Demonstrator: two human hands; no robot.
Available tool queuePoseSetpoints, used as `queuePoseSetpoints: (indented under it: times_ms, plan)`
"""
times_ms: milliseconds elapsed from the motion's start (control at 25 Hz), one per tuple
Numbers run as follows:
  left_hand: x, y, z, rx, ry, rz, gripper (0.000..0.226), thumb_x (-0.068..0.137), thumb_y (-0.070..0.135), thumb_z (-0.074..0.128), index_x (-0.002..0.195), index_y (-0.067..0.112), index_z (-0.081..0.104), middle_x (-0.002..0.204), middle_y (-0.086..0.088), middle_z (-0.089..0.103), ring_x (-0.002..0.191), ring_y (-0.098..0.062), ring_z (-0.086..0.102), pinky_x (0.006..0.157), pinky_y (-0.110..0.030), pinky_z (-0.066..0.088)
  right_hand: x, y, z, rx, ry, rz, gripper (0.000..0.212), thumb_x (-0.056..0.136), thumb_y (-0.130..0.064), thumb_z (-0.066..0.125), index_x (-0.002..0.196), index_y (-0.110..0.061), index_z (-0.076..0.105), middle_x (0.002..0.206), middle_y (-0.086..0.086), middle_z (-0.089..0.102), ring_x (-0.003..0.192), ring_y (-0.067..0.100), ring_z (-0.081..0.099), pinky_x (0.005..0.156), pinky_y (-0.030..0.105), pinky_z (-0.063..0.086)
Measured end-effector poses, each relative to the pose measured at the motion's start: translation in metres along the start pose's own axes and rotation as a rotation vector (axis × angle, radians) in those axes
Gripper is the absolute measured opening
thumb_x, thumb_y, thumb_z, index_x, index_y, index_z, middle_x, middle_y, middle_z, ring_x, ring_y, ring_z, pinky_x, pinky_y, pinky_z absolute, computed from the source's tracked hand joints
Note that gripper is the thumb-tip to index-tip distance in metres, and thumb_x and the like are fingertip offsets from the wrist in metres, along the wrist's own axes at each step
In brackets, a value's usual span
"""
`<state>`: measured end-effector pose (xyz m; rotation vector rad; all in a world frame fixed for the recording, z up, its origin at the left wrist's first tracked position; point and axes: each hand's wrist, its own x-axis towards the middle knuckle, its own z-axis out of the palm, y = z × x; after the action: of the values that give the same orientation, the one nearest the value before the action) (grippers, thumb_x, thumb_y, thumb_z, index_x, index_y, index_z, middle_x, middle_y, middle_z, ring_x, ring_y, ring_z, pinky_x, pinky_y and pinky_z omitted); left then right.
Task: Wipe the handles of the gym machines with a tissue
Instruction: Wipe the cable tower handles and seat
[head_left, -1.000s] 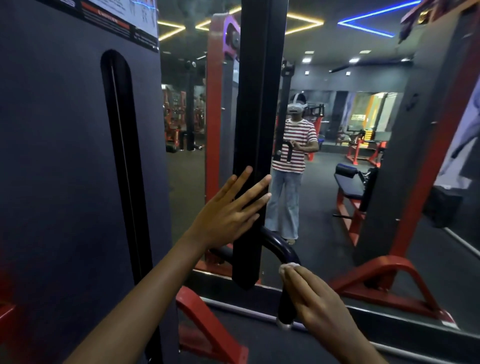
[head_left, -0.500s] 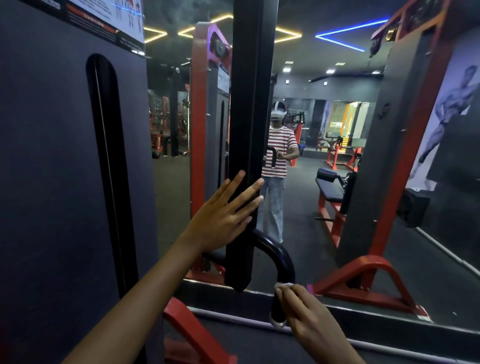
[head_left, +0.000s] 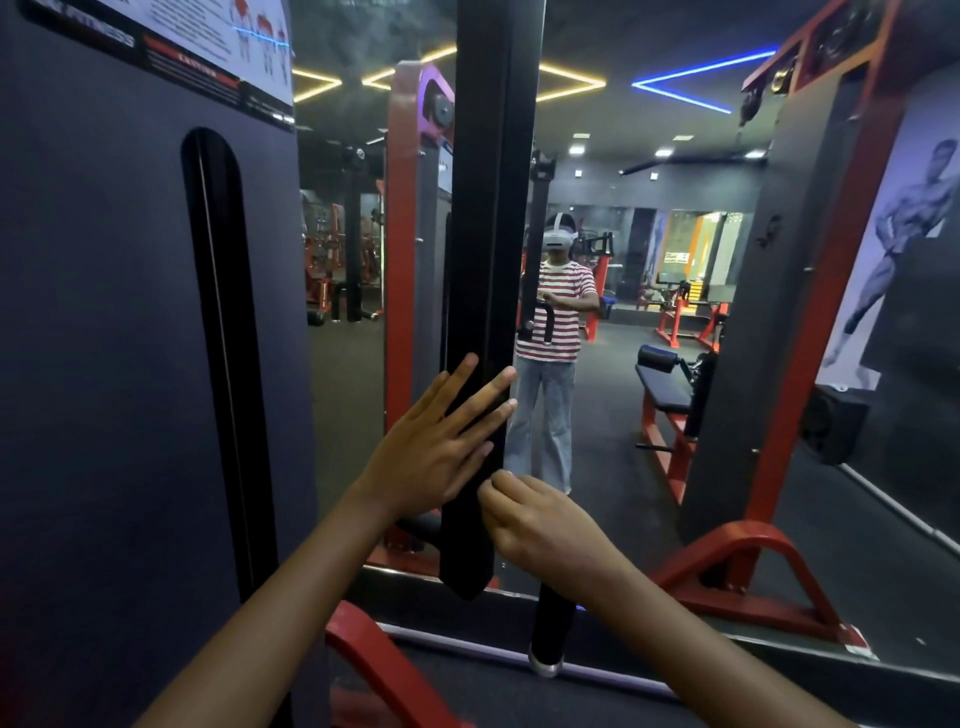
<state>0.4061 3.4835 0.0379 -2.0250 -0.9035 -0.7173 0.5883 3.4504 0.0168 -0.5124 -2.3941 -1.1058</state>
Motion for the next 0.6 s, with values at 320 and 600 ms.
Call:
queuePoseSetpoints:
  times_ms: [320, 600]
  plan:
    - [0.0, 0.002, 0.0, -0.038, -0.001, -0.032, 0.048, 0.098, 0.027, 0.043, 0.143, 0.013, 0.038, 0.157, -0.007, 0.019, 0.145, -0.036, 0.005, 0.115, -0.051, 0.022, -0.11, -0.03, -0.004, 0.142, 0.085, 0.256, 0.024, 0.094, -0.003, 0.05, 0.108, 0.009, 0.065, 0.108, 0.014, 0.062, 0.092, 0.028, 0.061, 0.081, 0.032, 0.052]
    - [0.0, 0.006, 0.0, -0.096, -0.007, -0.075, 0.051, 0.097, 0.024, 0.046, 0.145, 0.012, 0.034, 0.158, -0.007, 0.015, 0.145, -0.036, 0.002, 0.116, -0.05, 0.021, -0.045, 0.016, -0.013, 0.562, 0.268, 0.613, 0.025, 0.091, -0.017, 0.05, 0.101, -0.008, 0.071, 0.1, 0.004, 0.064, 0.091, 0.014, 0.061, 0.077, 0.023, 0.05]
